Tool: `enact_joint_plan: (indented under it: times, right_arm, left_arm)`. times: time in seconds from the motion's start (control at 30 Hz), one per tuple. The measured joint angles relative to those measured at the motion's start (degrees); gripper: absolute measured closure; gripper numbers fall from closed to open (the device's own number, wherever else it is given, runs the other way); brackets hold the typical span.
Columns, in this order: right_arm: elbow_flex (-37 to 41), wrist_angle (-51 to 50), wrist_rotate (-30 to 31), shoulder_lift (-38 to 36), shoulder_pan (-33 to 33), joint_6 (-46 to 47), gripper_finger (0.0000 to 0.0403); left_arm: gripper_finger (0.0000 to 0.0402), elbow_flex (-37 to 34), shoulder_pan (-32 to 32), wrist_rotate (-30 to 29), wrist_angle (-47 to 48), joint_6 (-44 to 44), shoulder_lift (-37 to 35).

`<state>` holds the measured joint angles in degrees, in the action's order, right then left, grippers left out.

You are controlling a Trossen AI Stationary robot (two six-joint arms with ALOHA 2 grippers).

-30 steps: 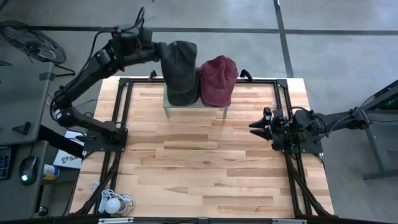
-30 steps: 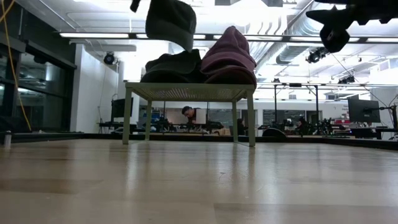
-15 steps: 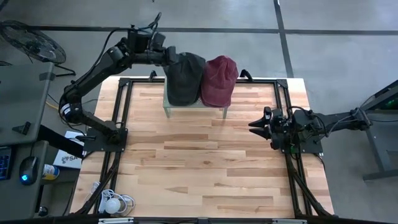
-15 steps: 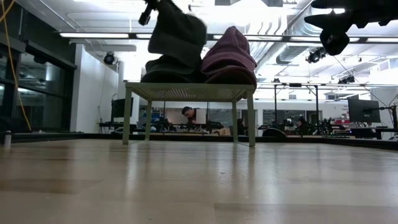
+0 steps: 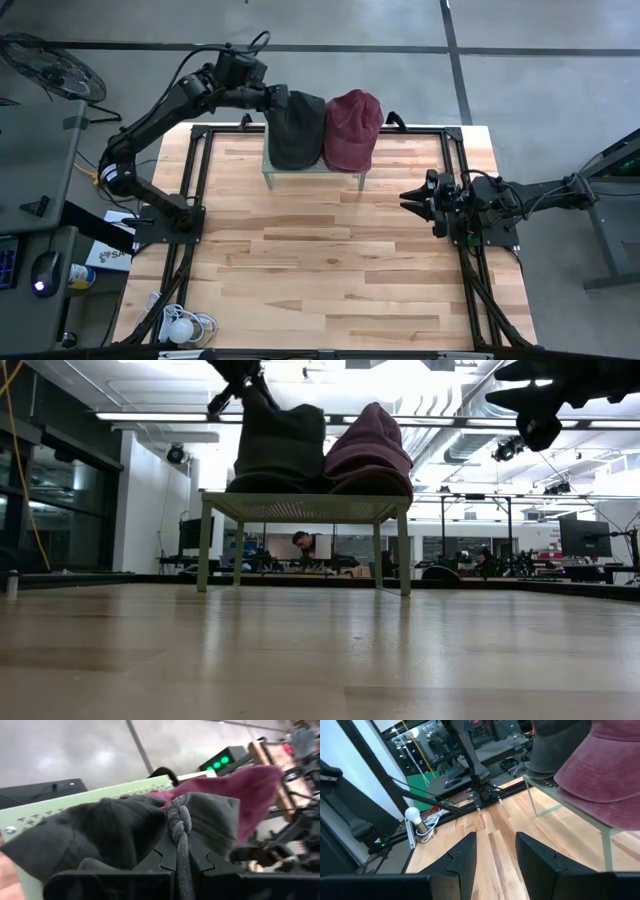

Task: Pick & Place hat
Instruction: Stack the black cap on the red caps on the shelf

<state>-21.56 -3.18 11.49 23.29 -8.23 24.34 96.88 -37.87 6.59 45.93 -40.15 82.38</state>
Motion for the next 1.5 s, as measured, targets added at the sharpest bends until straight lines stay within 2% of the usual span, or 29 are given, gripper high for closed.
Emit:
enact_joint_plan:
  times: [0.47, 1.0, 1.2, 1.33, 1.5]
  right_arm:
    - [0.00, -0.15, -0.04, 0.00, -0.01, 1.54, 0.0274]
    - [-0.02, -0.46, -0.09, 0.00, 0.00, 1.84, 0.0274]
    - [-0.02, -0.46, -0.74, 0.00, -0.01, 1.82, 0.0274]
    - [-0.02, -0.46, -0.76, 0.00, 0.00, 1.82, 0.0274]
    - [-0.02, -0.46, -0.76, 0.00, 0.00, 1.36, 0.0274]
  left_arm:
    - [0.0400, 0.00, 0.00, -1.66, 0.48, 2.44, 3.63]
    - [0.0388, 0.00, 0.00, -3.41, 0.57, 2.71, 3.79]
    - [0.0385, 0.00, 0.00, -3.76, 0.50, 6.67, 3.79]
    - [0.0350, 0.10, 0.00, -3.40, -0.05, 7.96, 3.71]
    - [0.0270, 2.27, 0.02, -3.35, 0.09, 10.05, 3.60]
